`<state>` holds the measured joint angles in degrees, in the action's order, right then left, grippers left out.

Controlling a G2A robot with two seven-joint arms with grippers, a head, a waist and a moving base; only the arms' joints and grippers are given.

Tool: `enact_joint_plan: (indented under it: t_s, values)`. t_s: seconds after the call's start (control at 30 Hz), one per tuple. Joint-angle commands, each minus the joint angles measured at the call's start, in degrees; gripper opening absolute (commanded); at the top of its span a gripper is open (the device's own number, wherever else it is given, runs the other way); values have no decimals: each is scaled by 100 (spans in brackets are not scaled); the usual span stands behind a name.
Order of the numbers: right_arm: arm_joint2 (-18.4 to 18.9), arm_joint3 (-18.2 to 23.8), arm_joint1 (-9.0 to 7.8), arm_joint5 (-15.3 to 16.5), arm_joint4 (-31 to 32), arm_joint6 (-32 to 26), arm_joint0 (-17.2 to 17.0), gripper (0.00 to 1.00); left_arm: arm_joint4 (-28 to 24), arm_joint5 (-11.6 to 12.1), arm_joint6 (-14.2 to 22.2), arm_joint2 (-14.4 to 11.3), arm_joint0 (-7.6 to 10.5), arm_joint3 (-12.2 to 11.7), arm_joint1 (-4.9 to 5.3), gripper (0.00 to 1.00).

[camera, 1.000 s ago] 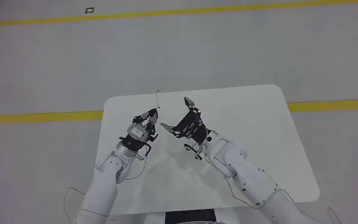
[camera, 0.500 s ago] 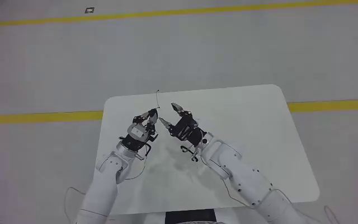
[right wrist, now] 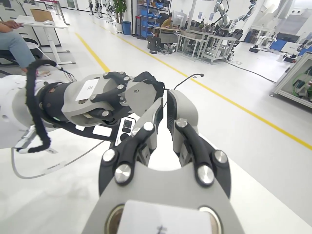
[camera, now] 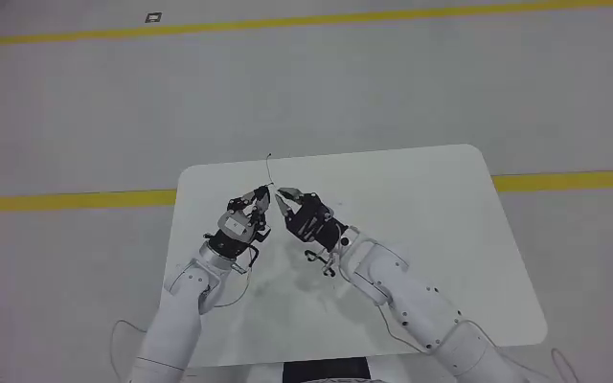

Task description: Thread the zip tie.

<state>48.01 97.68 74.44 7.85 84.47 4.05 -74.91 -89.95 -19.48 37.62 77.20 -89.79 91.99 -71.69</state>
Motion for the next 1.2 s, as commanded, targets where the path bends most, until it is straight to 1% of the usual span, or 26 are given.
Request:
enact_joint_plan:
  t_s: [0.0,0.23,0.6,0.7,0.77,0.9,1.17]
  values:
    - [0,-12,8,8,9,0,-1,20,0,0,0,0,0,0,0,0]
    - [14,-34,35,36,40,-27,12,19,0,0,0,0,0,0,0,0]
    - [-22,-151,106,22,87,-56,138,18,0,0,0,0,0,0,0,0]
    - [-29,-170,123,6,110,-61,152,15,0,0,0,0,0,0,0,0]
    - [-30,-183,134,-13,121,-67,152,9,0,0,0,0,0,0,0,0]
    - [-15,-192,148,-49,149,-67,132,0,0,0,0,0,0,0,0,0]
    - [82,-118,145,-85,252,-93,18,0,0,0,0,0,0,0,0,0]
